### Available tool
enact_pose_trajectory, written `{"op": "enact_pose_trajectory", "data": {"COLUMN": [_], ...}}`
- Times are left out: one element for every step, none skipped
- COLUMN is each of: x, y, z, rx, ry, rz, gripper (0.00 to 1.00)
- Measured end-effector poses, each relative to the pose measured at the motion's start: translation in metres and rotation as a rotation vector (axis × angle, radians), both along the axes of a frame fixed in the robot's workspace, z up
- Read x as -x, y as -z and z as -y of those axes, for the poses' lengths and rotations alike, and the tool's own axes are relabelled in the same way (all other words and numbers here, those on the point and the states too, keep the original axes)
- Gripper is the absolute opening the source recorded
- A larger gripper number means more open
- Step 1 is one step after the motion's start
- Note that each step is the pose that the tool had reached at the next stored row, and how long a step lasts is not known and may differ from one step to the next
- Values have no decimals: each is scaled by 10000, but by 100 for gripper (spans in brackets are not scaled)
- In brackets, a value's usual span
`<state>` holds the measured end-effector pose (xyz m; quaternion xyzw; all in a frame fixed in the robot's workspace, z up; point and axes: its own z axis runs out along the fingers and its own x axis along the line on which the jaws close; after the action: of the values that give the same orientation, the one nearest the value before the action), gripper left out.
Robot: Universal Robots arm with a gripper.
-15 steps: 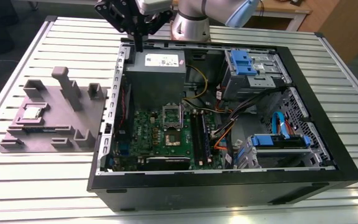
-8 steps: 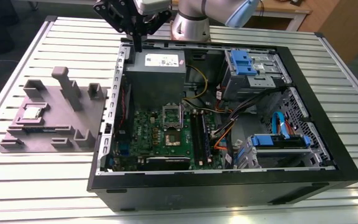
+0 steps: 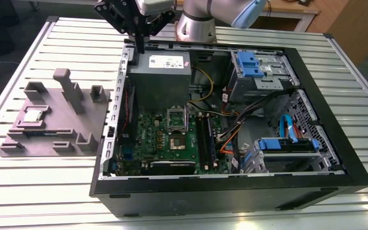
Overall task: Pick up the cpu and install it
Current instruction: 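Reach for the cpu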
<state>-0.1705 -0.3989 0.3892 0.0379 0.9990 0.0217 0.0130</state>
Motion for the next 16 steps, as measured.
{"op": "enact_pose_trajectory", "data": {"x": [3,7,10,13,19,22,25,31,36,38,41,43,46,48,50,53], "y": [0,1,1,1,2,2,2,3,4,4,4,4,5,5,5,6], "z": [0,0,0,0,0,0,0,0,0,0,0,0,0,0,0,0], "rx": [0,0,0,0,0,0,0,0,0,-1,0,0,0,0,0,0], "ry": [0,0,0,0,0,0,0,0,0,0,0,0,0,0,0,0], "rz": [0,0,0,0,0,0,0,0,0,1,0,0,0,0,0,0], "gripper": [10,10,10,10,10,10,10,10,10,10,10,10,10,10,10,10]}}
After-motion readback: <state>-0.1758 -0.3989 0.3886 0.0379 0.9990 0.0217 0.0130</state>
